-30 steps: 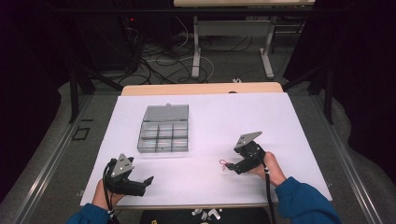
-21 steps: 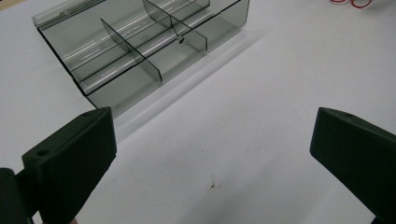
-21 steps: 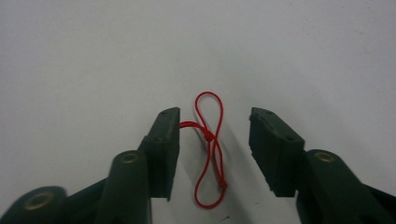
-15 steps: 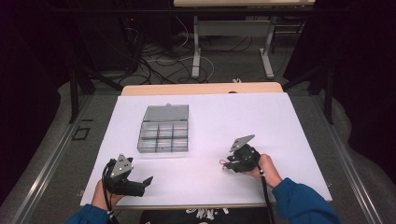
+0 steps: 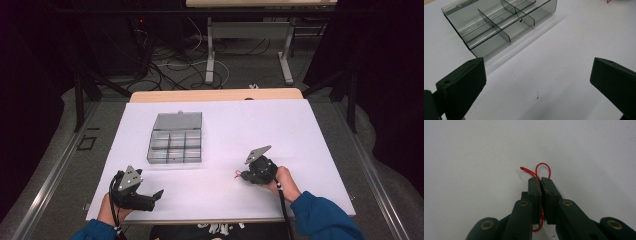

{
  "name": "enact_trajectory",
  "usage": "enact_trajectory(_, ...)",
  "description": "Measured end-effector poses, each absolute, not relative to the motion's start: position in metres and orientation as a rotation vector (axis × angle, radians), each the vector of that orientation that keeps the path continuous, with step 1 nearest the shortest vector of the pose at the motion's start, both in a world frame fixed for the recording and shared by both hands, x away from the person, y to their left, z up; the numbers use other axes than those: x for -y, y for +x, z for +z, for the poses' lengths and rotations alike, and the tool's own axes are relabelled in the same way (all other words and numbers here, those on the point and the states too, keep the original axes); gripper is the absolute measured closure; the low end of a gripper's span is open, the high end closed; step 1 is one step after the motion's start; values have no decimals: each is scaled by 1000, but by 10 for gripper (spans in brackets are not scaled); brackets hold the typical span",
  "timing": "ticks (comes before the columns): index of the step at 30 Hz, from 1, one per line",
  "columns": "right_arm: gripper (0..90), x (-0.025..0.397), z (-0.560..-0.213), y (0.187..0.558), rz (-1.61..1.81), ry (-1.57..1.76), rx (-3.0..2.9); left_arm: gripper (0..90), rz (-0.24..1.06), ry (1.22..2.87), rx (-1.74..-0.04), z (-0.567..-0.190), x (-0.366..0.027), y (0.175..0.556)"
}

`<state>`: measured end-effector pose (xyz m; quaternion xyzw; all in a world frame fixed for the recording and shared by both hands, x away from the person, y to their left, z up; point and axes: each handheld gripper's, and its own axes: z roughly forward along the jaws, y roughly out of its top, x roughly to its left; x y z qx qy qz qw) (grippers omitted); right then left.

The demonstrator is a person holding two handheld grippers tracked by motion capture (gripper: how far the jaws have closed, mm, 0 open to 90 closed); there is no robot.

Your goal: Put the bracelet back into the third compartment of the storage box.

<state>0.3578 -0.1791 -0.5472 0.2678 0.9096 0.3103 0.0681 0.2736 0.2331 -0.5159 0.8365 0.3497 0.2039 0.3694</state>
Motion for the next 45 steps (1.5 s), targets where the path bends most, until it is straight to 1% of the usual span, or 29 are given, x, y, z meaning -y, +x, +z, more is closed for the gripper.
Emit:
enact_trajectory(9, 873, 179, -543, 353, 958, 813, -2706, 5, 529, 2145, -892, -515, -235, 273)
enact_trajectory(20, 874, 186, -528, 345, 1023, 837, -2629, 5, 529, 2139, -894, -515, -235, 272)
enact_trajectory(29, 875, 189, -517, 345, 1075, 841, -2583, 5, 524, 2142, -893, -515, -235, 273)
enact_trajectory(45, 876, 188, -506, 349, 1102, 838, -2536, 4, 529, 2133, -900, -515, -235, 272)
